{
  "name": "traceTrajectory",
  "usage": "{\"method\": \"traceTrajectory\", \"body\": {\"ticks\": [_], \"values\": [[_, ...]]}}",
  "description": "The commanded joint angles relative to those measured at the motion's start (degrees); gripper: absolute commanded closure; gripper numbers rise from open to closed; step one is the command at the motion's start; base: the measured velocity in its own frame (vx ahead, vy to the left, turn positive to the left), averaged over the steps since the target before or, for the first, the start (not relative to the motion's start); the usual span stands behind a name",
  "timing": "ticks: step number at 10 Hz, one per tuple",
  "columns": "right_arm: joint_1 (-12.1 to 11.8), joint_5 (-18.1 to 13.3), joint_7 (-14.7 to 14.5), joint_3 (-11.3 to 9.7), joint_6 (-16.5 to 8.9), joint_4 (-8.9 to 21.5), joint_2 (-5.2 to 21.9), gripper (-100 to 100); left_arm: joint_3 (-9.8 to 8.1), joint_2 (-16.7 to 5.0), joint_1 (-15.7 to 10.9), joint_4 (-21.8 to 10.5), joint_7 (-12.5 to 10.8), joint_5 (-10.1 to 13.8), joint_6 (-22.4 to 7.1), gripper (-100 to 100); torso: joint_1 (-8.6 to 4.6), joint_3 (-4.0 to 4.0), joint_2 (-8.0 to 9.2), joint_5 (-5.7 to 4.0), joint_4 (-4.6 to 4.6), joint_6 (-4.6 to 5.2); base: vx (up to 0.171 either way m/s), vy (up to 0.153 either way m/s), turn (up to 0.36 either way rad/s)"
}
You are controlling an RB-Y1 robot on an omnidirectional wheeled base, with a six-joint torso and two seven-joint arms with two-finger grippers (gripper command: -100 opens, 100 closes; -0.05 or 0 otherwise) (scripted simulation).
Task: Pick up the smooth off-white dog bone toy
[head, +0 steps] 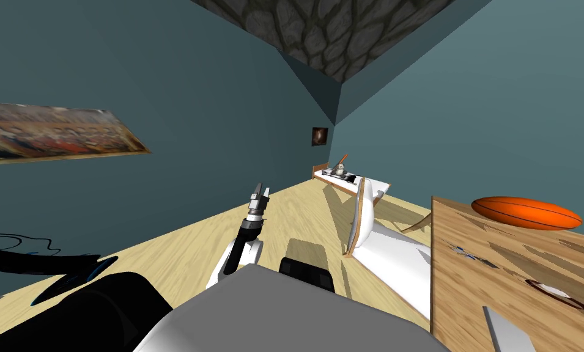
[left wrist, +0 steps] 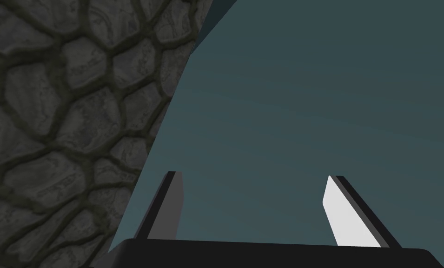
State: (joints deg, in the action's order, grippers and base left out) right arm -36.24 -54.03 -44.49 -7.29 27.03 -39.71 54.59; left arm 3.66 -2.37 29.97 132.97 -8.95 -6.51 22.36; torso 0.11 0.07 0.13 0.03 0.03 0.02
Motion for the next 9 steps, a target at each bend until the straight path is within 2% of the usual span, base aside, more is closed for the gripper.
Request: {"method": "traceTrajectory", "body": {"ticks": [1,2,3,4,5,7,8,9], "values": [[0.85,2.07,-2.86,0.16,0.86,2.86,-0.65,-100,0.0,0.0,0.0,0.0,0.0,0.0,0.0,0,0.0,0.0,0.0,0.0,0.0,0.0,-0.005,0.008,0.055],[0.85,2.07,-3.65,0.16,0.86,3.12,-0.65,-100,0.0,0.0,0.01,0.0,0.0,0.0,0.0,0,-0.01,0.0,0.0,0.0,0.0,0.04,-0.001,0.002,-0.017],[1.89,4.67,-5.44,0.09,1.9,5.25,-1.46,-100,0.0,0.0,0.01,0.0,0.0,0.0,0.0,0,-0.03,0.0,0.0,0.0,0.0,0.05,-0.003,0.009,0.088],[1.89,5.06,-7.16,0.09,1.9,6.44,-1.46,-100,0.0,0.0,0.0,0.0,0.0,0.0,0.0,0,-0.02,-0.01,-0.01,0.0,0.0,0.01,-0.003,0.009,0.07],[2.94,7.36,-8.86,0.02,2.93,8.59,-2.28,-100,0.0,0.0,0.0,0.0,0.0,0.0,0.0,0,-0.01,-0.01,-0.01,0.0,-0.01,0.03,-0.006,0.013,0.108],[2.94,8.05,-10.67,0.02,2.93,9.76,-2.28,-100,0.0,0.0,0.01,0.0,0.0,0.0,0.0,0,-0.01,0.0,0.0,0.01,0.0,0.04,-0.003,0.005,0.025],[3.99,10.72,-12.83,-0.05,3.97,12.02,-3.09,-100,0.0,0.0,0.01,0.0,0.0,0.0,0.0,0,-0.02,0.0,0.0,0.0,0.0,0.05,-0.007,0.009,0.091],[3.99,11.04,-14.18,-0.05,3.97,13.08,-3.09,-100,0.0,0.0,0.0,0.0,0.0,0.0,0.0,0,-0.01,0.0,0.0,0.0,0.0,0.01,-0.005,0.008,0.074]]}}
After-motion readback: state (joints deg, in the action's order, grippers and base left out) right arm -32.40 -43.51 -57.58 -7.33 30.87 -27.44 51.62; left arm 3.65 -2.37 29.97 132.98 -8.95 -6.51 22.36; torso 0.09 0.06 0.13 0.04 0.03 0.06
